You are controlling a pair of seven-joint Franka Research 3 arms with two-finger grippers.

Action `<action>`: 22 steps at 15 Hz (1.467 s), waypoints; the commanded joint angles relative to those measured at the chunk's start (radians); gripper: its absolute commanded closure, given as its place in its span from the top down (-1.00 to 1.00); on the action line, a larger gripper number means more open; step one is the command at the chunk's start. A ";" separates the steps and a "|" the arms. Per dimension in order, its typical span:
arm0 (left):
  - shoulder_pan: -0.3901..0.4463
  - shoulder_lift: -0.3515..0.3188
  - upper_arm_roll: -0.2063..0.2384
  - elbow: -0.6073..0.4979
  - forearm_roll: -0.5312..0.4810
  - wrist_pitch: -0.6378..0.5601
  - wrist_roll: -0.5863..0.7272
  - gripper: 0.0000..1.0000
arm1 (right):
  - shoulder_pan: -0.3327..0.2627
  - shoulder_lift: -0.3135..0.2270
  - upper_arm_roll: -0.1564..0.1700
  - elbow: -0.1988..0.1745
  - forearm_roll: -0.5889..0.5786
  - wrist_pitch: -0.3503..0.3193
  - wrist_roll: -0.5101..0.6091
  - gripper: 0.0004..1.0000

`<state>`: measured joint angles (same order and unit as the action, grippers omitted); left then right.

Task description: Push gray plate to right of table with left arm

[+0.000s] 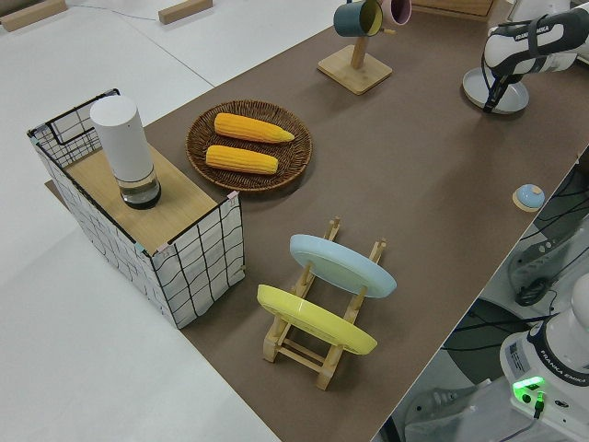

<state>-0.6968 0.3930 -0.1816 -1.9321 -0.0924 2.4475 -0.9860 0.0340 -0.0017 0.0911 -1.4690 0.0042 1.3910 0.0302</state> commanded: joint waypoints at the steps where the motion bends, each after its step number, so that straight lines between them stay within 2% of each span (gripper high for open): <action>1: -0.024 0.078 0.002 0.035 0.016 -0.002 -0.022 -0.65 | -0.011 -0.008 0.006 0.001 0.008 -0.012 -0.003 0.97; 3: -0.023 0.076 0.004 0.035 0.017 -0.002 -0.016 0.47 | -0.011 -0.008 0.004 0.001 0.008 -0.012 -0.003 0.97; 4: -0.023 0.073 0.007 0.035 0.017 -0.002 -0.016 0.69 | -0.011 -0.008 0.006 -0.001 0.008 -0.012 -0.003 0.97; 6: -0.014 0.063 0.007 0.033 0.017 -0.011 -0.010 0.73 | -0.011 -0.008 0.004 -0.001 0.008 -0.012 -0.003 0.97; 8: -0.010 0.043 0.011 0.033 0.016 -0.027 -0.003 0.92 | -0.011 -0.008 0.006 0.001 0.010 -0.012 -0.003 0.97; 14: 0.048 -0.035 0.016 0.025 0.003 -0.123 0.052 0.96 | -0.011 -0.008 0.006 0.001 0.010 -0.012 -0.003 0.97; 16: 0.089 -0.071 0.011 0.019 -0.004 -0.168 0.101 0.96 | -0.011 -0.008 0.006 0.001 0.008 -0.012 -0.003 0.97; 20: 0.181 -0.178 0.010 -0.021 -0.096 -0.260 0.257 0.97 | -0.011 -0.008 0.006 -0.001 0.008 -0.012 -0.001 0.97; 22: 0.239 -0.232 0.010 -0.025 -0.105 -0.350 0.329 0.97 | -0.011 -0.008 0.004 0.001 0.008 -0.012 -0.003 0.97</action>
<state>-0.5330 0.2683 -0.1661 -1.9065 -0.1596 2.1995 -0.7668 0.0340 -0.0017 0.0911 -1.4690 0.0043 1.3910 0.0302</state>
